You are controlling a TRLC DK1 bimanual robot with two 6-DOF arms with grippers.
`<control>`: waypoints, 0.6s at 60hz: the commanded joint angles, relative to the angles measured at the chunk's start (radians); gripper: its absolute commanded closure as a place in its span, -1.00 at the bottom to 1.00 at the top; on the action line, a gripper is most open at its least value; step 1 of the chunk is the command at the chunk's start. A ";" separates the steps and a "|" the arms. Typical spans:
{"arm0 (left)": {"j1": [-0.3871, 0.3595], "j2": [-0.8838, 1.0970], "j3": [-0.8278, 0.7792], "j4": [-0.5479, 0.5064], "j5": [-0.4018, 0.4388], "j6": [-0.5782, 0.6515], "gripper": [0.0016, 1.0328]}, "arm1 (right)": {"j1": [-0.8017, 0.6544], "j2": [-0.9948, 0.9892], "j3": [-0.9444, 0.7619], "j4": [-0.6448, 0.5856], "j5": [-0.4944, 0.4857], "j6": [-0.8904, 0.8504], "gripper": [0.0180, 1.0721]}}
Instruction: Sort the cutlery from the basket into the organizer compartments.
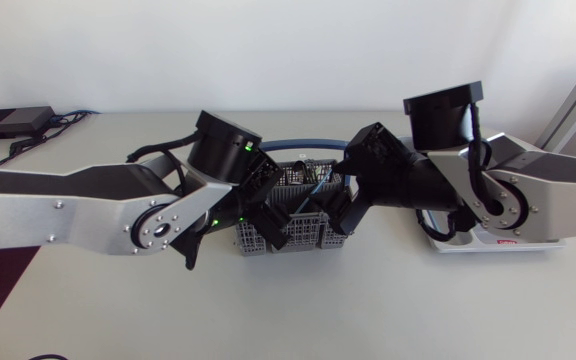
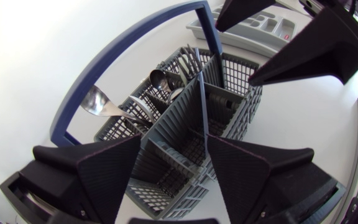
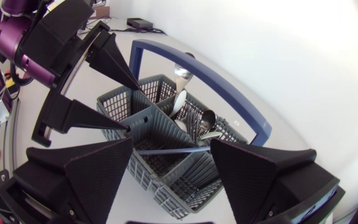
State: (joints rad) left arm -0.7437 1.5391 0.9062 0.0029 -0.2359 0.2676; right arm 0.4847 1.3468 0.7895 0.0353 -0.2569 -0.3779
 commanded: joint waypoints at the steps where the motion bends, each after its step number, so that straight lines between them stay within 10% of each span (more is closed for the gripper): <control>1: 0.015 -0.036 -0.041 0.017 0.014 0.025 -0.43 | -0.037 0.011 -0.033 0.035 -0.054 -0.082 -0.71; 36: 0.058 -0.080 -0.130 0.108 0.106 0.076 -0.44 | -0.067 0.129 -0.055 0.207 -0.090 -0.147 -0.50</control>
State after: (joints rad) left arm -0.6983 1.4792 0.8021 0.0921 -0.1490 0.3222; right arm 0.4236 1.4426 0.7338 0.2214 -0.3511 -0.5030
